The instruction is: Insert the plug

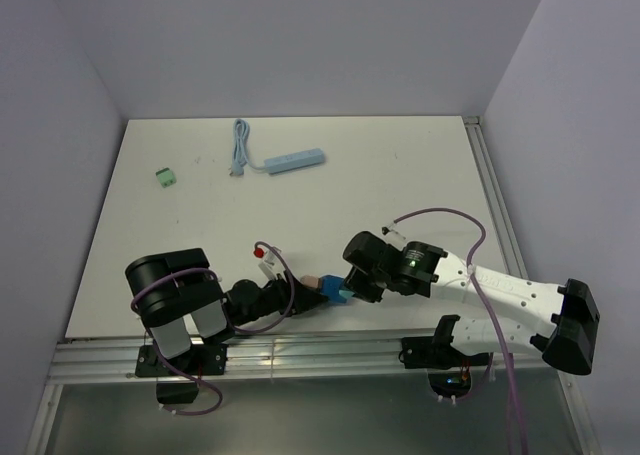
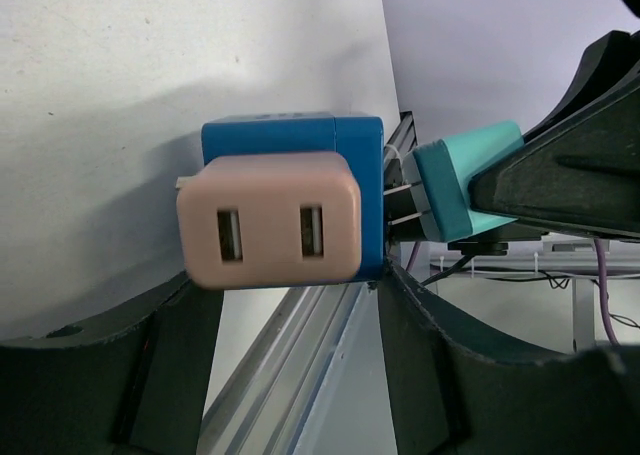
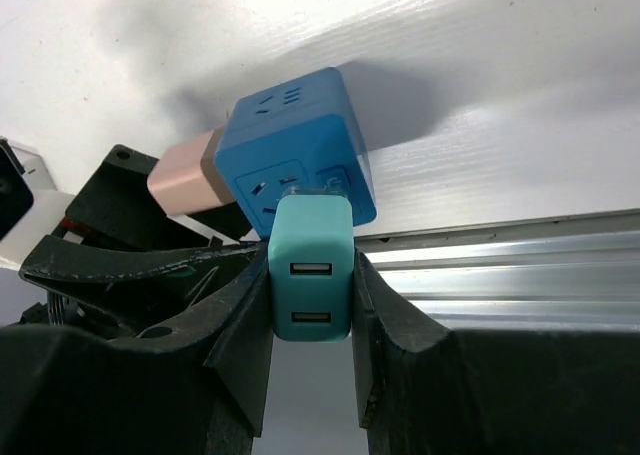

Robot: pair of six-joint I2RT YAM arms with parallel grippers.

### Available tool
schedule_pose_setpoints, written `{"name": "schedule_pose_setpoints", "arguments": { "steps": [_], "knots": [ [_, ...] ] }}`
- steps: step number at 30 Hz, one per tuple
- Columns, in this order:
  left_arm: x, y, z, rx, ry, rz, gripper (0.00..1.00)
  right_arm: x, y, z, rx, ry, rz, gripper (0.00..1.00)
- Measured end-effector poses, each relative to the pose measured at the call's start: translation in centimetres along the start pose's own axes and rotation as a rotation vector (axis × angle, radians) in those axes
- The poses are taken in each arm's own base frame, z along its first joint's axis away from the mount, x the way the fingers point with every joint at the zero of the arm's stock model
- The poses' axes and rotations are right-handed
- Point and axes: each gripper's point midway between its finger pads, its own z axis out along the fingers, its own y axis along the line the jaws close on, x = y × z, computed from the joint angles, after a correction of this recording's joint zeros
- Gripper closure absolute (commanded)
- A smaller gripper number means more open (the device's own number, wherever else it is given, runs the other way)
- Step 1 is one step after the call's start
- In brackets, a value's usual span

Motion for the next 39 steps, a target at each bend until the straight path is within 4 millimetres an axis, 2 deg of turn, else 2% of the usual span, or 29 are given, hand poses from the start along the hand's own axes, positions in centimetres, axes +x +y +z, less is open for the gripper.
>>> {"name": "schedule_pose_setpoints", "arguments": {
  "steps": [10, 20, 27, 33, 39],
  "knots": [
    [0.8, 1.9, -0.4, -0.068, 0.026, 0.004, 1.0, -0.4, 0.2, 0.5, 0.016, -0.026, -0.073, 1.0],
    [0.8, 2.1, -0.4, -0.071, 0.03, 0.015, 1.0, -2.2, 2.1, -1.0, -0.057, -0.113, -0.214, 1.0],
    [0.9, 2.1, -0.4, -0.07, 0.032, 0.015, 1.0, -1.4, 4.0, -0.4, -0.139, -0.092, -0.42, 1.0],
    [1.0, 2.0, -0.4, -0.067, 0.039, 0.018, 1.0, -0.3, 4.4, 0.3, -0.158, -0.09, -0.641, 1.0],
    [1.0, 2.0, -0.4, -0.067, 0.041, 0.017, 1.0, 0.0, 5.4, 0.2, -0.221, -0.115, -0.742, 1.0]
  ]
}}
